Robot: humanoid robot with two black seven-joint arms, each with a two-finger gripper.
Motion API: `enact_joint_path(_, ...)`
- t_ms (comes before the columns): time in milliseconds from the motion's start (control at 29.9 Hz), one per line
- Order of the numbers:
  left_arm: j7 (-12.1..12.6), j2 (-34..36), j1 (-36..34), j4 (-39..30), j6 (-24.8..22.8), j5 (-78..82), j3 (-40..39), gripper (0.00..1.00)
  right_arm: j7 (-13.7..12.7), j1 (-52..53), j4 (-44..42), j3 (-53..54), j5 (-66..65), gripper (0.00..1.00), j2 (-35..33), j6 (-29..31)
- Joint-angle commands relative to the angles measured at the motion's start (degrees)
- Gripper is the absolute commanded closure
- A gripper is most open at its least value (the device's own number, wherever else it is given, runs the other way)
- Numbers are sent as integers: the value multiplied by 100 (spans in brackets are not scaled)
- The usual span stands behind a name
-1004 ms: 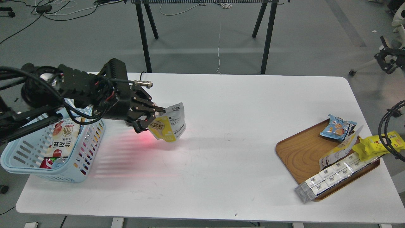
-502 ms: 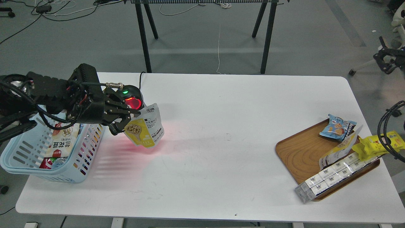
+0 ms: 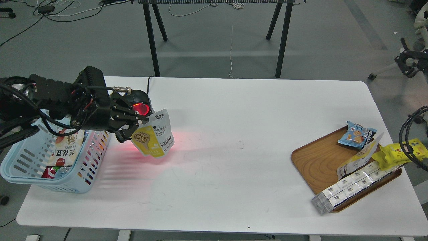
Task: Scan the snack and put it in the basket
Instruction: 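Move the pouch with the left gripper over the barcode scanner, then carry the pouch to the blue basket and release it inside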
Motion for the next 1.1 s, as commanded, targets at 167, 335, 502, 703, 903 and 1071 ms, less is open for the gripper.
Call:
enact_joint_path(167, 0, 21, -9, -6, 8, 0, -9, 99, 0, -2, 9, 0, -1, 1, 9, 0)
enact_joint_path(335, 0, 161, -27, -190, 8, 0, -184, 99, 0, -2, 9, 0, -1, 1, 9, 0)
enact_joint_path(502, 0, 680, -18, -665, 8, 0, -343, 99, 0, -2, 0, 0, -1, 1, 9, 0)
enact_joint_path(703, 0, 1418, -18, -990, 70, 0, -703, 99, 0, -2, 0, 0, -1, 1, 9, 0)
enact_joint_path(903, 0, 2270, -1, -1298, 315, 0, -756, 99, 0, -2, 0, 0, -1, 1, 18, 0)
enact_joint_path(1071, 0, 2807, 34, -1202, 746, 0, -703, 99, 0, -2, 0, 35, -1, 1, 18, 0)
